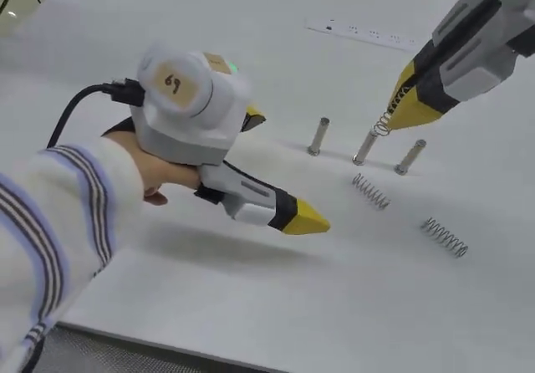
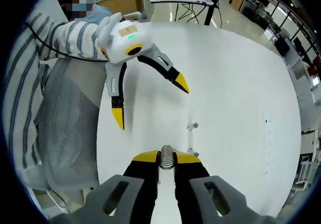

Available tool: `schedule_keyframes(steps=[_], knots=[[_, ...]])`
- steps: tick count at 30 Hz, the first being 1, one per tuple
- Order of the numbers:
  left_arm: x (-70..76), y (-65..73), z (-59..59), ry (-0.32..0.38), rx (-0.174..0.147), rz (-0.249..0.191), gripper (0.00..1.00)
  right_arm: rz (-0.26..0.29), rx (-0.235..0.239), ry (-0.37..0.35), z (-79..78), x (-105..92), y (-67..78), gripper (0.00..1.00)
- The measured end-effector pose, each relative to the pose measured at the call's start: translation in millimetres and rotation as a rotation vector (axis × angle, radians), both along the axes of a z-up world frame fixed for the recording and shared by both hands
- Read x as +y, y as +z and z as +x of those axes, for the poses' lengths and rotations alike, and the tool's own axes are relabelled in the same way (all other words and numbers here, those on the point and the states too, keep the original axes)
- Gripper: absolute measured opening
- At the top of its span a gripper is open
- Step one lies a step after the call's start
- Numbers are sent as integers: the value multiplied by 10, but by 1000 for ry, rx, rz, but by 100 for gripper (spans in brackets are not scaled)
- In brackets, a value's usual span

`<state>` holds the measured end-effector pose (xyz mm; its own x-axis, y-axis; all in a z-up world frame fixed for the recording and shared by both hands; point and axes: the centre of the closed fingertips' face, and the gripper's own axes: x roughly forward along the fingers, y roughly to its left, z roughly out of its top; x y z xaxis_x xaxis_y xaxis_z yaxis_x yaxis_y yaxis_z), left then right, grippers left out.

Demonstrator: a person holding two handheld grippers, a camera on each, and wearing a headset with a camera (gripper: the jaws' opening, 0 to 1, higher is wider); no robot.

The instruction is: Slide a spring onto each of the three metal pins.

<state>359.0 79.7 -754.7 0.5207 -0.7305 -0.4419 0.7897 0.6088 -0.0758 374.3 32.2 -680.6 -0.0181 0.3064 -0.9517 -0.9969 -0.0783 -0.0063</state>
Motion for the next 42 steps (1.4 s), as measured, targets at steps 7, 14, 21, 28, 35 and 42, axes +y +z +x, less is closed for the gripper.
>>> schedule_keyframes(steps=[7, 14, 21, 28, 35, 42], knots=[[30, 9, 23, 8, -7, 3, 98, -38, -8, 56, 164, 111, -14, 8], [93, 19, 74, 30, -27, 11, 98, -56, -31, 71, 354, 198, -95, 8], [124, 9, 78, 37, -13, 9, 98, -67, -31, 80, 446, 272, -230, 8], [153, -22, 81, 45, 1, 9, 98, -75, -39, 89, 525, 334, -386, 8], [177, -61, 75, 58, 13, 13, 98, -101, -49, 99, 539, 311, -490, 8], [197, -70, 75, 66, 24, 10, 98, -101, -37, 105, 499, 357, -545, 8]])
